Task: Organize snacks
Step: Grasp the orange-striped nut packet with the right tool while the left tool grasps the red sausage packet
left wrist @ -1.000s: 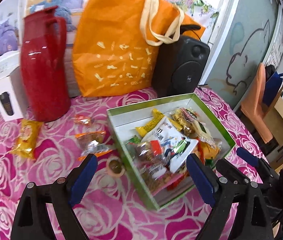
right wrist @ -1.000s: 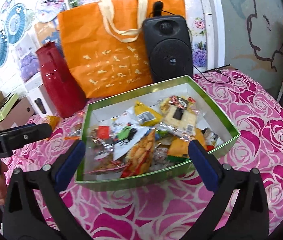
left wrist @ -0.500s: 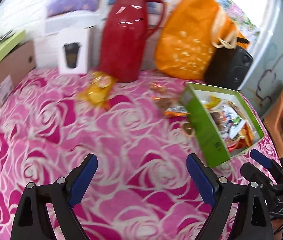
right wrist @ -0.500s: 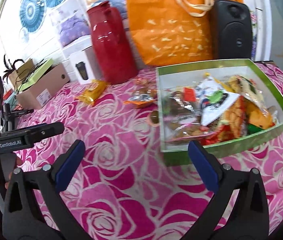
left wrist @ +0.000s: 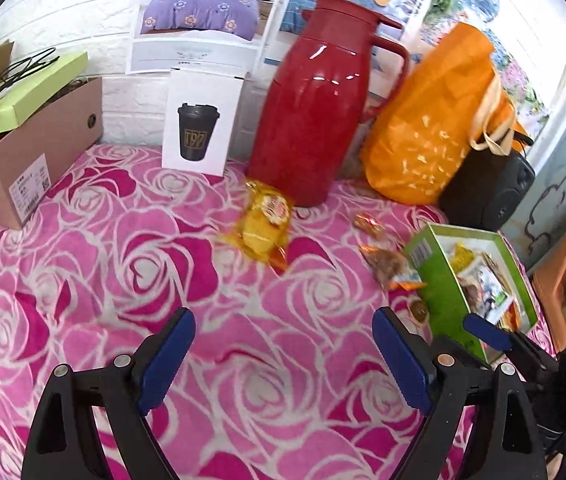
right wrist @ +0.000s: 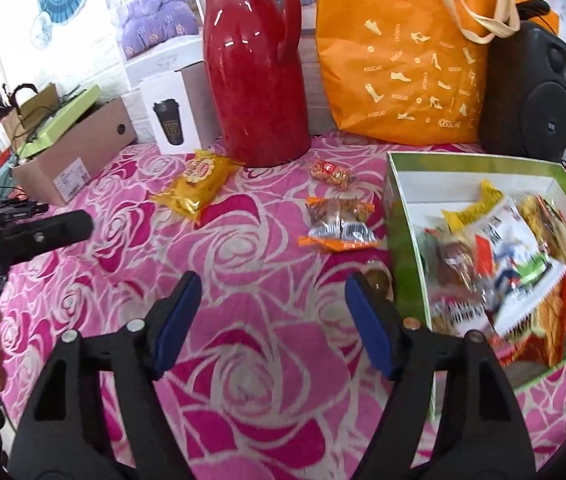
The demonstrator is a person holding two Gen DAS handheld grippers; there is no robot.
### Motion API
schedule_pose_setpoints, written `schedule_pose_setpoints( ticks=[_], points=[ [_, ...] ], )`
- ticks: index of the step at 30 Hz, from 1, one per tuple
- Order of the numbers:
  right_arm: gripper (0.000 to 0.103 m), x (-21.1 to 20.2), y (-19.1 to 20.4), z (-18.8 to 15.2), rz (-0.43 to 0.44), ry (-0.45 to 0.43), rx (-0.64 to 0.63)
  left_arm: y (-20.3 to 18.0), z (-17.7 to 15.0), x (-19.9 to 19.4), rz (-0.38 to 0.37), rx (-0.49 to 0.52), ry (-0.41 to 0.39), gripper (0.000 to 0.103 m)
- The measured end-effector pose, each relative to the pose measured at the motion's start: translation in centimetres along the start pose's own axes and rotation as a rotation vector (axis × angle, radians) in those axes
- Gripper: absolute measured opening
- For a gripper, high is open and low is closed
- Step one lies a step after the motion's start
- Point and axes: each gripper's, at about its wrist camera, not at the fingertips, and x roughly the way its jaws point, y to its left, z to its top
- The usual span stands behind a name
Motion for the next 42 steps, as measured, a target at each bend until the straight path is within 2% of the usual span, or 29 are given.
schedule_pose_setpoints(
  ticks=[6,9,11,12,13,16,23,26,27,29,31,33,34,35,37,39,42],
  points=[
    [0.072,4.8,0.4,1.7,-0.181,-0.009,-0.078,0.5,1.3,1.7,-0.015,0.011,0.011,0.092],
    [0.071,7.4,-0.2,1.7,-0.257,0.033,-0.124,0.7,1.7,2.9,-0.018,0.022,0.028,0.092],
    [0.063,8.5,0.4,1.3,-0.321,0.027,-0.223,0.8,1.8,3.6,-0.016,0.025,0.042,0.092],
    [0.054,8.6,0.5,1.1,-0.341,0.027,-0.247,0.9,1.8,4.0,-0.017,0.026,0.05,0.092],
    [0.032,8.2,0.4,1.0,-0.347,0.008,-0.253,0.9,1.9,4.2,-0.018,0.028,0.054,0.092],
    [0.021,6.5,-0.7,1.0,-0.217,0.002,-0.179,0.6,2.1,5.2,-0.016,0.036,0.067,0.092],
    [0.02,2.8,-2.5,-1.6,0.072,0.056,0.016,-1.6,3.3,6.7,-0.058,0.076,0.088,0.09],
    [0.022,1.9,-2.5,-2.9,0.112,0.083,0.013,-3.2,4.0,7.5,-0.072,0.104,0.097,0.089],
    [0.024,1.9,-2.3,-3.1,0.114,0.091,-0.001,-3.8,4.3,7.8,-0.078,0.114,0.096,0.089],
    [0.038,1.8,-1.9,-3.0,0.104,0.072,-0.029,-4.8,5.0,8.6,-0.096,0.118,0.107,0.089],
    [0.063,1.9,-1.3,-2.4,0.104,0.048,-0.058,-5.8,5.7,9.3,-0.118,0.123,0.123,0.089],
    [0.069,2.6,-0.5,-1.8,0.098,0.029,-0.095,-6.8,6.5,9.9,-0.131,0.146,0.136,0.087],
    [0.067,3.2,-0.3,-1.6,0.083,0.028,-0.111,-7.2,6.8,10.3,-0.136,0.159,0.144,0.086],
    [0.059,3.6,-0.1,-1.7,0.077,0.036,-0.119,-7.7,7.2,10.7,-0.142,0.177,0.158,0.084],
    [0.031,3.8,-0.3,-2.1,0.098,0.049,-0.111,-8.4,7.9,11.5,-0.133,0.206,0.172,0.084],
    [0.025,2.8,-0.7,-2.6,0.136,0.048,-0.097,-8.9,8.4,12.3,-0.133,0.229,0.186,0.084],
    [0.024,1.2,-1.5,-4.0,0.179,0.062,-0.076,-9.5,9.3,14.5,-0.142,0.221,0.224,0.084]
  ],
)
